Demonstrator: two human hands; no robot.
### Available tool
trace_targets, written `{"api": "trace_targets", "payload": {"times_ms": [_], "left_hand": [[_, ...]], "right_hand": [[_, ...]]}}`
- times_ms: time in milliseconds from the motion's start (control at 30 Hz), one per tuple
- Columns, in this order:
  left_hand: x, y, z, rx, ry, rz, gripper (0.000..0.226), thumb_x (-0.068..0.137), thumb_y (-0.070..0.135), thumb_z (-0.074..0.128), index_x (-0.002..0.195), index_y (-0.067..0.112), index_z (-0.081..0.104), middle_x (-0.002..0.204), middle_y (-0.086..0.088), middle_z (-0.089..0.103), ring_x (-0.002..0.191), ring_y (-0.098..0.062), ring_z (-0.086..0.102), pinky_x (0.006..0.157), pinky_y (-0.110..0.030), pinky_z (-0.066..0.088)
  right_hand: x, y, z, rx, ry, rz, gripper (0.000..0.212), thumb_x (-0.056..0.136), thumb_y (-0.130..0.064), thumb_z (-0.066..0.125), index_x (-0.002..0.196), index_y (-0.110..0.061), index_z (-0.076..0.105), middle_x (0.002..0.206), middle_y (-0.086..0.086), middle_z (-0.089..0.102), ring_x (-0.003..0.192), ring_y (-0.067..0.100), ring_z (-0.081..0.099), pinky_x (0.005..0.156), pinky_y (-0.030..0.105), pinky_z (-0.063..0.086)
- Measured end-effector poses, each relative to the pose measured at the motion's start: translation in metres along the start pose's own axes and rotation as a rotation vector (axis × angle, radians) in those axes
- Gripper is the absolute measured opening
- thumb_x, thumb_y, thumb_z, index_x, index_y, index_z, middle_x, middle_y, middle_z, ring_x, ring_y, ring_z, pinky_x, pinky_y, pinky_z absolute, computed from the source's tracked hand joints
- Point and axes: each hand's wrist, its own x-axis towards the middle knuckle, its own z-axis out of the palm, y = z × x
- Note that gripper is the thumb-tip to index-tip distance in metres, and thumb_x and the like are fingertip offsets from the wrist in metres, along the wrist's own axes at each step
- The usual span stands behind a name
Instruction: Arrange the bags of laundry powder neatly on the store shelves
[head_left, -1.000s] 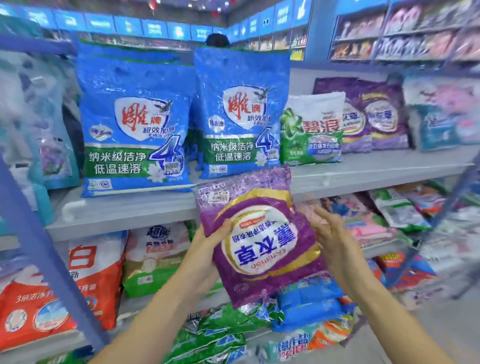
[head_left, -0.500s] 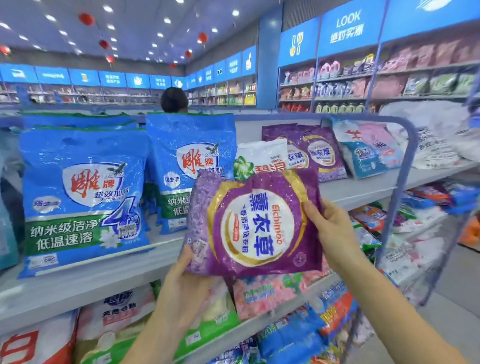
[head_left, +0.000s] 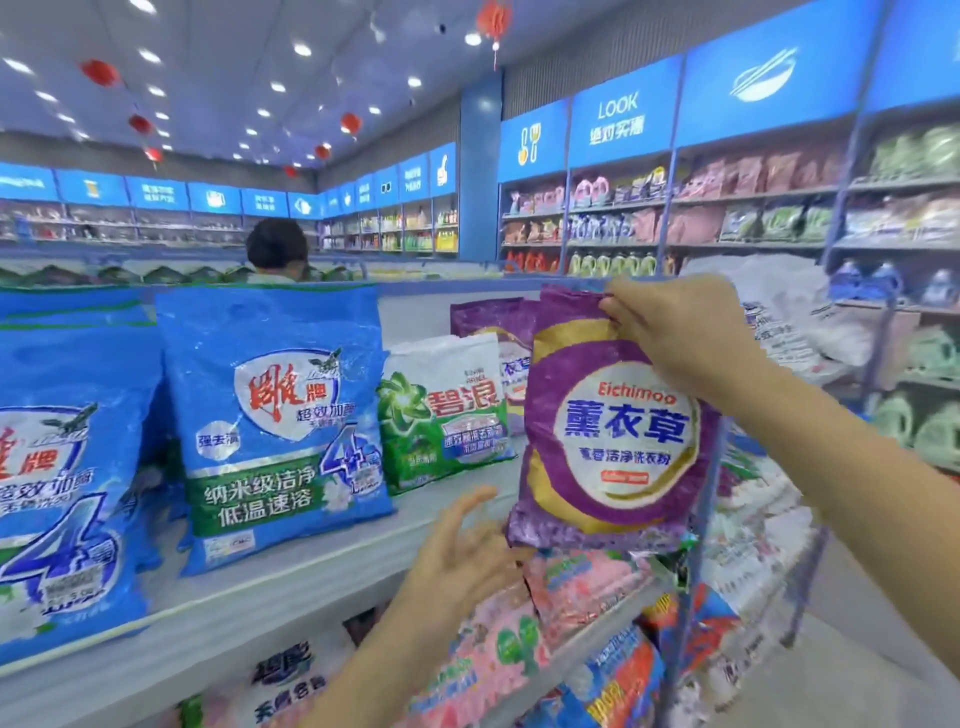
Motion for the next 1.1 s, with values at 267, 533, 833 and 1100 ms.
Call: {"api": "trace_targets", "payload": {"times_ms": [267,533,833,1100], "left_hand": [[0.122,-0.013,0.064,0.698,0.163,0.361,0.022,0.086,0.009,0.062,0.071,0.025,0.06,0.055,0.012,0.06,0.052,-0.001,0.055,0.057,-0.022,0.048],[0.22,-0.053,0.082,1.103,0.318,0.293,0.007,0.09,0.008,0.054,0.089,0.004,0.06,0.069,-0.004,0.063,0.065,-0.015,0.065,0.072,-0.036,0.051],[0.243,-0.055,0.046,1.565,0.566,-0.062,0.011,0.089,0.022,0.05,0.09,0.013,0.057,0.098,-0.009,0.068,0.096,-0.028,0.061,0.08,-0.036,0.047],[0.259,-0.056,0.036,2.143,0.227,0.397,0.049,0.068,0.03,0.069,0.114,0.017,0.06,0.118,-0.007,0.064,0.103,-0.025,0.064,0.076,-0.036,0.058]], "right_hand": [[-0.014,0.122,0.07,0.078,0.016,0.035,0.042,0.087,-0.035,0.037,0.067,-0.003,0.055,0.041,0.016,0.051,0.034,0.031,0.05,0.044,0.025,0.03],[0.005,0.195,0.168,0.205,0.064,-0.163,0.042,0.09,-0.034,0.037,0.065,-0.004,0.053,0.039,0.012,0.049,0.03,0.025,0.046,0.046,0.013,0.016],[0.036,0.138,0.281,0.386,-0.116,-0.403,0.038,0.098,-0.038,0.036,0.085,-0.008,0.056,0.06,0.014,0.06,0.054,0.031,0.058,0.045,0.026,0.024],[0.049,0.097,0.353,0.43,-0.1,-0.363,0.033,0.079,-0.029,0.07,0.06,-0.009,0.051,0.034,0.005,0.047,0.026,0.021,0.046,0.042,0.018,0.025]]}}
